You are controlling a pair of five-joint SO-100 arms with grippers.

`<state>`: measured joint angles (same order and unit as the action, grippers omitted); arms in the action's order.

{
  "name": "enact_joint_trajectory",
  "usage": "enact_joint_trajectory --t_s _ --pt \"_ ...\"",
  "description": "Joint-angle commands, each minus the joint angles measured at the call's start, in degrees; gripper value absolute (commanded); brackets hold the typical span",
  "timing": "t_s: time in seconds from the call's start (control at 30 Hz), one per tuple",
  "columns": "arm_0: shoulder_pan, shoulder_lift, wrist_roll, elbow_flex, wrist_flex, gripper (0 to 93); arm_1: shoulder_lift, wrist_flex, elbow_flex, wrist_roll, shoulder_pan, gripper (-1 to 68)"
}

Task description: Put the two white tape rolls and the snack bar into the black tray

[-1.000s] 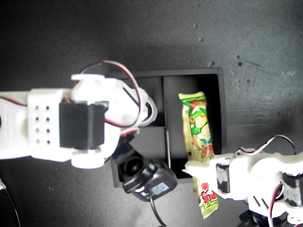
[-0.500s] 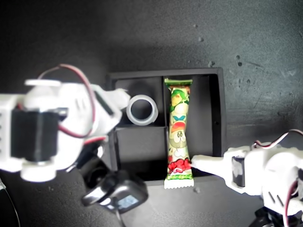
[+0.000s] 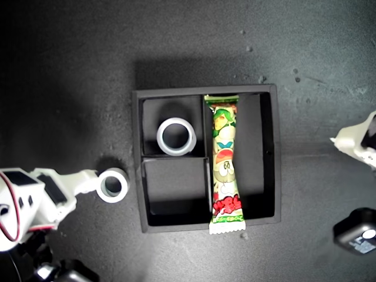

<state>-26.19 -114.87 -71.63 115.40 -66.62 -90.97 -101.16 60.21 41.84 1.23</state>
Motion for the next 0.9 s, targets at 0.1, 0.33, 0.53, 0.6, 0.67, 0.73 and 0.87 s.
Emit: enact_joint_trajectory --t_s 0.1,0.33,0.53,0.6,0.67,0.73,0.87 --pt "-1.0 -0.4 -1.6 5.9 10.7 17.0 -22.4 9.8 19.4 6.6 1.5 -0.6" --pt "-0.9 1.8 -0.4 5.5 13.2 16.9 -35.7 15.7 38.6 13.0 1.3 -0.6" --pt "-1.2 3.6 -0.5 5.6 15.2 16.9 -40.5 21.4 50.4 17.0 0.0 -0.6" --pt "-1.2 4.4 -0.5 5.9 16.3 16.9 -41.2 23.6 53.7 18.1 -0.4 -0.6" --pt "-1.2 5.2 -0.5 6.0 17.0 16.9 -42.3 26.5 57.2 19.1 -0.9 -0.6" --pt "-1.2 6.0 -0.4 6.0 17.6 16.9 -43.7 29.4 60.7 20.2 -1.1 -0.6" --pt "-1.2 7.0 -0.5 6.3 18.5 16.9 -48.0 33.9 67.5 22.0 -1.4 -0.6"
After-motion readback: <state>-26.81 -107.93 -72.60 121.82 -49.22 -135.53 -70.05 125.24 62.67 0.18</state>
